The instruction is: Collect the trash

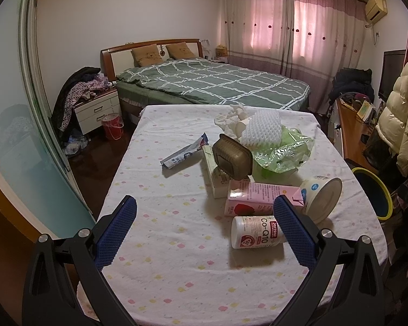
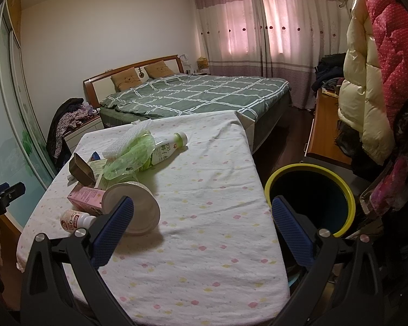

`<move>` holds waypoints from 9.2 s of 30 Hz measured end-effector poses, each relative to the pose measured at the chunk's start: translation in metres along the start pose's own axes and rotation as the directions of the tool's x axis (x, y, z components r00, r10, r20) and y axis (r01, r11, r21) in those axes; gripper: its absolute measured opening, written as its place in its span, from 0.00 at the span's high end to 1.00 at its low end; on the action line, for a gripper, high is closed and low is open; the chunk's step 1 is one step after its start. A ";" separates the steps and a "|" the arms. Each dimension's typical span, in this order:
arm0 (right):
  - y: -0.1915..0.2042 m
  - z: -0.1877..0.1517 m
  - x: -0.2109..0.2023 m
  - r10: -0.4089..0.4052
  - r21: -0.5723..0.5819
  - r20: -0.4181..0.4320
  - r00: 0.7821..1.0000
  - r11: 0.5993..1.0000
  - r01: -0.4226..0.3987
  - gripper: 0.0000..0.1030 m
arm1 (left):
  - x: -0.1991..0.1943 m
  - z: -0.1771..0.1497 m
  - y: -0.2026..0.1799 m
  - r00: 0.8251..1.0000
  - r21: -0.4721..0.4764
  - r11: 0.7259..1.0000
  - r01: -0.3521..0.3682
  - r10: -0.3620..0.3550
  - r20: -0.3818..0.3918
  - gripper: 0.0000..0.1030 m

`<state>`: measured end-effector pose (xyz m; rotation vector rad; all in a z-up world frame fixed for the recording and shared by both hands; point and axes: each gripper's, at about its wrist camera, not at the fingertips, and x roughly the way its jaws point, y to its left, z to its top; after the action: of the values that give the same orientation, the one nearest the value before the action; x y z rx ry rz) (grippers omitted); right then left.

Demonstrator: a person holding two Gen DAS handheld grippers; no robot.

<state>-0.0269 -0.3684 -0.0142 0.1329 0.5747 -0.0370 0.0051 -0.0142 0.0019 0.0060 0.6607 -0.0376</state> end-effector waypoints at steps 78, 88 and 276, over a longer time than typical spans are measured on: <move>-0.161 -0.004 0.131 -0.439 0.361 -0.187 0.879 0.801 0.477 0.65 | 0.097 -0.031 -0.058 0.962 0.058 0.984 0.169 -0.152 -0.228 0.04; -0.154 -0.001 0.132 -0.455 0.331 -0.176 0.873 0.808 0.488 0.61 | 0.108 -0.037 -0.072 0.952 0.092 0.978 0.188 -0.159 -0.260 0.04; -0.155 0.016 0.162 -0.483 0.393 -0.220 0.848 0.752 0.530 0.85 | 0.131 -0.002 -0.025 0.969 0.032 0.978 0.208 -0.202 -0.143 0.05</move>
<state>0.1065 -0.5237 -0.1064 0.4216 0.6890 -0.7067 0.1061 -0.0435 -0.0796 -0.0148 0.7983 -0.2540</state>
